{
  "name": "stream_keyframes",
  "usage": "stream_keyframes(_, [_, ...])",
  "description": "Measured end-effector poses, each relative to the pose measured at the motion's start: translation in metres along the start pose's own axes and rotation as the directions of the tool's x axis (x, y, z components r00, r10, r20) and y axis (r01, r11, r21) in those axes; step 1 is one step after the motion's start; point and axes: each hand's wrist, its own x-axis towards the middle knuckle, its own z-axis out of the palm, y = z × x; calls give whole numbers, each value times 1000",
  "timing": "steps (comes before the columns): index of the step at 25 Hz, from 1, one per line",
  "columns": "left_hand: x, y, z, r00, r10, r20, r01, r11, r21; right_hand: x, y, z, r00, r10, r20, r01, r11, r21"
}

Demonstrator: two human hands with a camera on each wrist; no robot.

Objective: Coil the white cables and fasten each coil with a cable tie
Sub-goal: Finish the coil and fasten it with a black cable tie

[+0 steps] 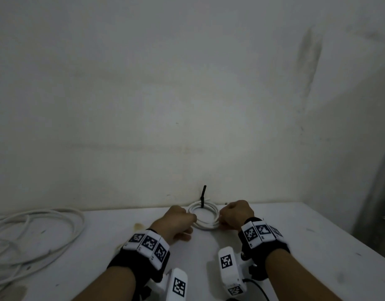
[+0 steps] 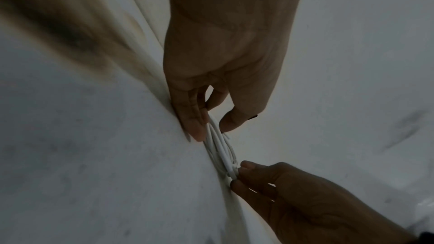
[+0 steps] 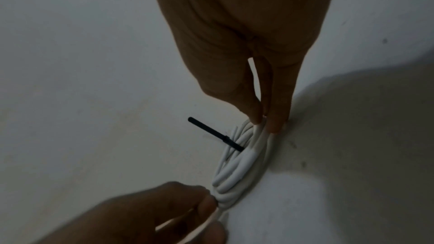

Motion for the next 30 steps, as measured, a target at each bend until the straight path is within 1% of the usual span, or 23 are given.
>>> stream_keyframes(2, [4, 0, 0, 1000, 1, -10, 0, 1000, 18, -12, -6, -4, 1000, -20, 4, 20, 1000, -4])
stream_keyframes(5, [3, -4, -4, 1000, 19, -1, -19, 1000, -11, -45, -22, -15, 999, -25, 22, 25, 1000, 3])
stream_keyframes(8, [-14, -2, -17, 999, 30, -42, -30, 1000, -8, -75, -39, -28, 997, -29, 73, 34, 997, -66])
stream_keyframes(10, [-31, 2, -30, 998, 41, -54, -40, 999, 10, -95, -55, -36, 987, -64, 145, 85, 986, -143])
stream_keyframes(12, [-51, 4, -45, 997, 60, -55, -58, 998, 41, -112, -72, -41, 969, -121, 214, 168, 962, -216])
stream_keyframes(16, [-100, 12, -86, 992, 100, -78, -93, 991, 92, -158, -108, -40, 921, -221, 322, 314, 909, -274])
stream_keyframes(19, [-146, 9, -124, 982, 112, -151, -102, 992, 69, -202, -138, -25, 859, -284, 427, 422, 865, -273])
stream_keyframes(22, [-192, -8, -161, 970, 90, -225, -75, 994, 73, -250, -166, 6, 782, -347, 517, 533, 804, -266])
stream_keyframes(26, [-242, -32, -205, 953, 63, -295, -22, 990, 139, -307, -194, 52, 685, -409, 603, 639, 734, -228])
stream_keyframes(28, [-270, -49, -239, 935, 76, -347, -7, 981, 194, -340, -209, 83, 609, -422, 671, 710, 668, -224])
stream_keyframes(30, [-293, -67, -270, 919, 101, -382, 14, 958, 288, -370, -222, 112, 525, -417, 742, 789, 566, -239])
